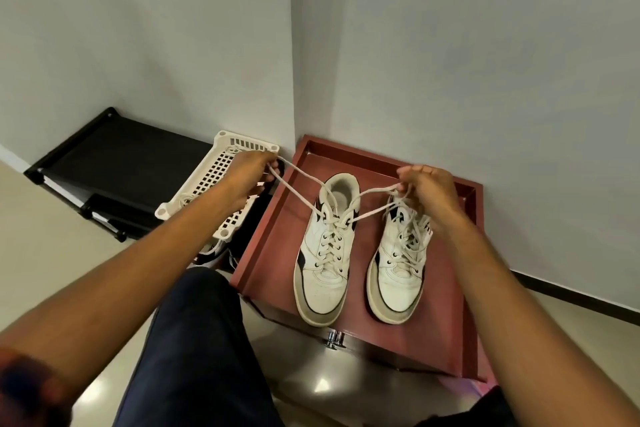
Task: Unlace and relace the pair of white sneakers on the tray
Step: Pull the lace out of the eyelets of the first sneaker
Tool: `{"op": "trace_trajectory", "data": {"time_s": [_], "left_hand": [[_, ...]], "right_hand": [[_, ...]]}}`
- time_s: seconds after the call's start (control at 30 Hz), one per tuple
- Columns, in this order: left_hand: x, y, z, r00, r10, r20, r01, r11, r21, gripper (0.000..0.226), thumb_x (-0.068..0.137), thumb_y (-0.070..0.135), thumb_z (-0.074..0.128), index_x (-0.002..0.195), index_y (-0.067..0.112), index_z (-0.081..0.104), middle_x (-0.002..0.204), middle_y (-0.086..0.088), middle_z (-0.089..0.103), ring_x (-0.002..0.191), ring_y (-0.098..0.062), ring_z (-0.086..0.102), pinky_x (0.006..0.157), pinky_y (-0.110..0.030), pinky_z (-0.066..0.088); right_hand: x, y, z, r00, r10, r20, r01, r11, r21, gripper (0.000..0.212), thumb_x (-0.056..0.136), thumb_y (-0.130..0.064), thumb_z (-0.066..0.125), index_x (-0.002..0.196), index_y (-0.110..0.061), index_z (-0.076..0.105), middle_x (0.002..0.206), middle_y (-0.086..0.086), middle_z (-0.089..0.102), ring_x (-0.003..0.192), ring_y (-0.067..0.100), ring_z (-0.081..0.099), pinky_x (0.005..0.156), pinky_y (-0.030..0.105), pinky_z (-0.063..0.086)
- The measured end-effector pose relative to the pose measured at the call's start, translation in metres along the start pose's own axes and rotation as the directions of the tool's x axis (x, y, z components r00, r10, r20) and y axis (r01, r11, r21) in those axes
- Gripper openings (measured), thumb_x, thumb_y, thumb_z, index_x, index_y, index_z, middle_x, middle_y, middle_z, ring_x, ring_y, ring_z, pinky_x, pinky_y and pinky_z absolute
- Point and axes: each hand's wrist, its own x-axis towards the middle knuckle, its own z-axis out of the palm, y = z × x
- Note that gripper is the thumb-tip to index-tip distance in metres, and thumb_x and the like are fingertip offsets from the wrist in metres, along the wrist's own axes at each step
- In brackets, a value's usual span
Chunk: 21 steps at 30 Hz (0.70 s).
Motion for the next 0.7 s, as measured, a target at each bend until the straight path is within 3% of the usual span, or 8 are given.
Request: {"op": "trace_trajectory", "data": {"time_s": [0.1, 0.2, 0.23, 0.3, 0.37, 0.53, 0.63, 0.7], "left_hand": [[0.002, -0.016, -0.021, 0.990, 0.038, -0.138, -0.037, 0.999, 0.009, 0.016, 0.092, 0.026, 0.061, 0.081, 0.016, 0.067, 0.068, 0.001, 0.063, 0.059, -0.012, 0.054, 0.051, -0.024, 0.035], [0.004, -0.034, -0.036, 0.975, 0.055, -0.217, -0.013, 0.982, 0.189, 0.027, 0.091, 0.035, 0.063, 0.075, 0.013, 0.066, 0.068, -0.003, 0.064, 0.065, -0.020, 0.057, 0.055, -0.027, 0.040], [0.002, -0.041, -0.039, 0.973, 0.079, -0.218, 0.001, 0.939, 0.343, 0.036, 0.091, 0.042, 0.063, 0.072, 0.012, 0.065, 0.065, -0.004, 0.064, 0.062, -0.020, 0.058, 0.057, -0.028, 0.043], [-0.005, -0.048, -0.040, 0.971, 0.151, -0.188, 0.017, 0.736, 0.677, 0.048, 0.088, 0.054, 0.061, 0.065, 0.012, 0.061, 0.060, -0.001, 0.063, 0.056, -0.018, 0.060, 0.057, -0.028, 0.045], [-0.009, -0.049, -0.031, 0.960, 0.245, -0.136, -0.027, 0.564, 0.825, 0.051, 0.085, 0.058, 0.060, 0.061, 0.014, 0.058, 0.056, 0.001, 0.060, 0.054, -0.018, 0.060, 0.053, -0.026, 0.043], [-0.008, -0.030, 0.031, 0.969, 0.239, 0.058, -0.194, 0.602, 0.775, 0.046, 0.084, 0.059, 0.062, 0.062, 0.020, 0.057, 0.059, 0.004, 0.060, 0.059, -0.016, 0.060, 0.061, -0.029, 0.047], [0.000, -0.016, 0.063, 0.980, 0.142, 0.141, -0.199, 0.605, 0.771, 0.050, 0.079, 0.061, 0.067, 0.070, 0.012, 0.064, 0.066, -0.009, 0.063, 0.063, -0.021, 0.064, 0.056, -0.029, 0.041], [0.005, -0.010, 0.075, 0.982, 0.047, 0.182, -0.174, 0.595, 0.785, 0.046, 0.081, 0.051, 0.073, 0.069, 0.009, 0.058, 0.060, -0.004, 0.059, 0.052, -0.015, 0.058, 0.048, -0.025, 0.038]], "right_hand": [[-0.003, 0.007, -0.018, 0.988, -0.155, -0.014, 0.122, 0.827, -0.549, 0.015, 0.090, -0.027, 0.066, 0.078, -0.028, 0.075, 0.073, -0.007, 0.074, 0.074, 0.017, 0.071, 0.073, 0.032, 0.053], [-0.015, 0.006, -0.021, 0.968, -0.246, -0.041, 0.101, 0.537, -0.838, 0.012, 0.089, -0.037, 0.065, 0.091, -0.033, 0.076, 0.094, -0.002, 0.076, 0.093, 0.028, 0.070, 0.083, 0.038, 0.055], [-0.018, 0.004, -0.017, 0.960, -0.277, -0.028, 0.116, 0.491, -0.863, 0.013, 0.089, -0.037, 0.065, 0.094, -0.034, 0.077, 0.097, 0.000, 0.075, 0.096, 0.030, 0.070, 0.084, 0.039, 0.056], [-0.023, 0.003, -0.003, 0.943, -0.327, 0.055, 0.219, 0.492, -0.842, 0.012, 0.087, -0.037, 0.067, 0.095, -0.035, 0.076, 0.096, -0.007, 0.076, 0.096, 0.025, 0.070, 0.084, 0.037, 0.057], [-0.026, 0.004, 0.016, 0.918, -0.344, 0.198, 0.359, 0.505, -0.785, 0.014, 0.085, -0.033, 0.069, 0.097, -0.035, 0.076, 0.091, -0.013, 0.074, 0.094, 0.016, 0.069, 0.085, 0.033, 0.055], [-0.022, 0.007, 0.068, 0.807, -0.258, 0.532, 0.587, 0.445, -0.676, 0.019, 0.087, -0.016, 0.069, 0.100, -0.022, 0.081, 0.101, -0.005, 0.077, 0.095, 0.018, 0.069, 0.087, 0.030, 0.053], [-0.011, 0.014, 0.085, 0.825, -0.188, 0.533, 0.558, 0.417, -0.717, 0.020, 0.087, -0.014, 0.068, 0.098, -0.022, 0.082, 0.102, -0.003, 0.078, 0.099, 0.019, 0.068, 0.080, 0.022, 0.043], [-0.004, 0.015, 0.089, 0.851, -0.155, 0.502, 0.515, 0.431, -0.741, 0.015, 0.086, -0.015, 0.070, 0.094, -0.020, 0.082, 0.099, -0.004, 0.077, 0.098, 0.018, 0.067, 0.076, 0.021, 0.039]]}}
